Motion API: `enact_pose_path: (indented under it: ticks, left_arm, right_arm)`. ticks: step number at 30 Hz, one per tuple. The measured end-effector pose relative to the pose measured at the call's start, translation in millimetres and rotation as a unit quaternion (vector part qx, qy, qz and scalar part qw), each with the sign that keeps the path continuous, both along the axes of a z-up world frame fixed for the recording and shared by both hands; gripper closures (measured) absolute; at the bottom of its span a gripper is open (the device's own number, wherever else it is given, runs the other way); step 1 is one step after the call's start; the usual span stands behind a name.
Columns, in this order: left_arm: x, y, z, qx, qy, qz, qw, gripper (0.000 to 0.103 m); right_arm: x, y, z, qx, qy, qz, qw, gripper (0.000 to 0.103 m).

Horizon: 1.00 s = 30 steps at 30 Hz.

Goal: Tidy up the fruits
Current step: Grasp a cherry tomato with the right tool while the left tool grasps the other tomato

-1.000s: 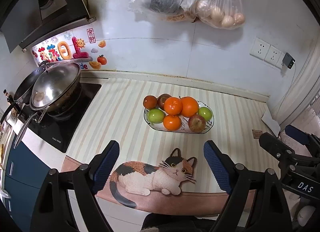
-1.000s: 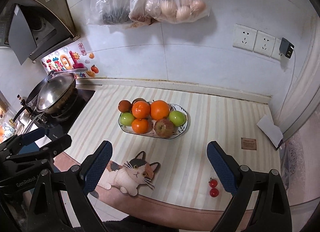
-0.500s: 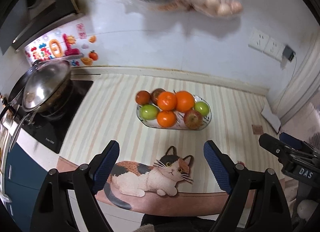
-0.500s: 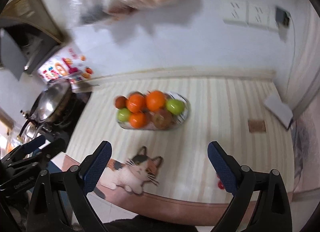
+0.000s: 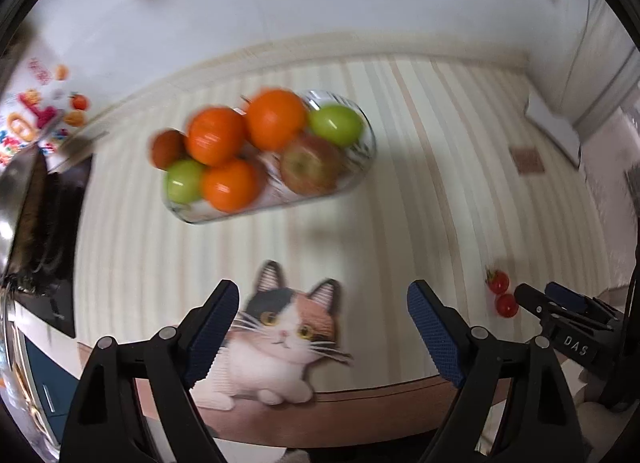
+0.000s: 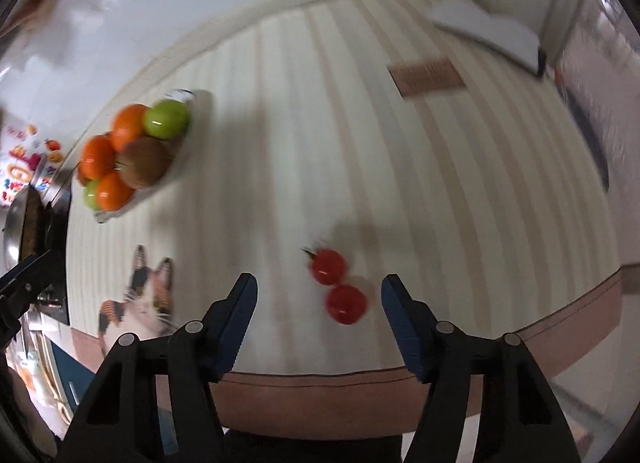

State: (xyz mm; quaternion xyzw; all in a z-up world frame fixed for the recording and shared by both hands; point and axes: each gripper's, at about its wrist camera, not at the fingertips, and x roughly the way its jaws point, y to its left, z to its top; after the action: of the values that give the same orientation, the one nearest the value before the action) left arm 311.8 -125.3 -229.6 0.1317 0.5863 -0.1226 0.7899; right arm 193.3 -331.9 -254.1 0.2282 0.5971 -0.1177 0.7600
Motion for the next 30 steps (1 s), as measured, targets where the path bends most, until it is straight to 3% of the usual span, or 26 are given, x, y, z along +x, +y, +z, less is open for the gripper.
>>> enact_pose_path:
  ticks: [5,11,15,20,27,30]
  left_arm:
    - [3.3,-29.5,-39.3,0.018,0.042,-0.021,0.9987,0.017]
    - [2.5,-57.2,-58.5,0.018,0.063,-0.037,0.9971,0.017]
    - [-0.3,-73.0,-63.8,-0.006,0.082,-0.048,0.9955,0.017]
    - [-5.4,-101.7,-77.0,-0.064,0.142,-0.070,0.9853,0.018]
    - [-24.5,-151.4,-99.0,-0.046,0.151,-0.138,0.9778,0.027]
    - [-27.0,-161.9,-107.1,-0.037,0.152,-0.154,0.9756,0.038]
  right_arm:
    - [-5.3,2.6,-26.8,0.003,0.007,0.004,1.000,0.046]
    - [-8.9,13.4,-40.9,-0.016,-0.006,0.022,1.000,0.069]
    - [-15.0,13.9,-39.8,-0.029,-0.017,0.031,0.999,0.071]
    - [-29.3,-11.1,-32.8,-0.035,-0.020,0.001,0.999,0.071]
    - [-57.7,-42.9,-30.7,-0.047,-0.015,-0.040,0.998,0.070]
    - [-71.0,-52.5,-30.7,-0.045,-0.014,-0.056,0.997,0.070]
